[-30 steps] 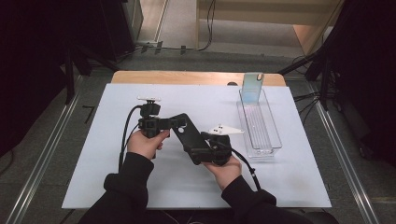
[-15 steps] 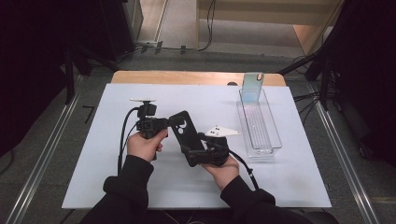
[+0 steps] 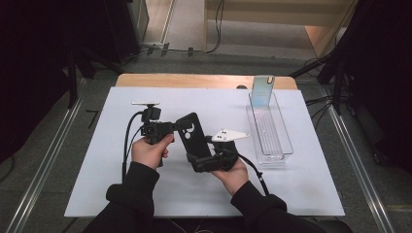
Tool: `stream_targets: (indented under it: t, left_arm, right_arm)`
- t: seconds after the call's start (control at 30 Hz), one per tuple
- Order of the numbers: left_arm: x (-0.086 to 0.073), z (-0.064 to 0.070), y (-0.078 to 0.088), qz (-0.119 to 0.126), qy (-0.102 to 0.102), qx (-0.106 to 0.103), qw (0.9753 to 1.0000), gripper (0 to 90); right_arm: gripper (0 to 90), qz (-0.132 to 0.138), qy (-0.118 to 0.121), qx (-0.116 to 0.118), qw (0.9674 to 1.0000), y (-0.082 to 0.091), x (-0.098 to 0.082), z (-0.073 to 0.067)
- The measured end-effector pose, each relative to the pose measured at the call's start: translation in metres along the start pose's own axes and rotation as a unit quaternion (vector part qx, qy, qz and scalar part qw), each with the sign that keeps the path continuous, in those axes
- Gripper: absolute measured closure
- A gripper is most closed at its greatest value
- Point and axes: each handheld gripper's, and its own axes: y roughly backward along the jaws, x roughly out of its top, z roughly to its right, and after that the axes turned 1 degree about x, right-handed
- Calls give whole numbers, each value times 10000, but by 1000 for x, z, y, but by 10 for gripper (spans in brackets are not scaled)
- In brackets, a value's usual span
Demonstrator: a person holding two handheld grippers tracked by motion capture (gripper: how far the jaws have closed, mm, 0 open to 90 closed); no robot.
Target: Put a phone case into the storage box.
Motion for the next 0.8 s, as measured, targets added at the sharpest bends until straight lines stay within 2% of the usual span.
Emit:
stream_targets:
  t: [0.03, 0.1, 0.2, 0.27, 0.37, 0.47, 0.6, 0.7, 0.8]
  left_arm:
    - [1, 0, 2, 17, -12, -11, 10000, 830]
    - [1, 2, 4, 76, -50, -1, 10000, 830]
    - [2, 5, 7, 144, -146, 32, 9998, 829]
    - [2, 7, 9, 171, -224, 83, 9996, 829]
    - [2, 11, 11, 232, -464, 221, 9984, 829]
    - [1, 14, 13, 333, -693, 312, 9966, 828]
    - [-2, 17, 13, 424, -974, 467, 9932, 827]
    - [-3, 19, 12, 497, -1143, 546, 9907, 827]
    - [-6, 22, 12, 606, -1413, 653, 9860, 827]
  right_arm:
    - [0, 22, -10, 189, 9998, 1, 1, 2]
    - [0, -9, -2, 299, 9996, 3, 3, 4]
    - [0, -102, 175, 117, 9997, 8, 8, 4]
    - [0, -179, 181, 79, 9996, 11, 11, 5]
    - [0, -300, 210, -16, 9993, 16, 14, 8]
    - [0, -307, 127, 69, 9994, 21, 17, 12]
    - [0, -329, 231, 137, 9991, 26, 20, 16]
    - [0, -433, 257, 94, 9987, 28, 21, 18]
    - [0, -460, 244, 57, 9986, 31, 22, 19]
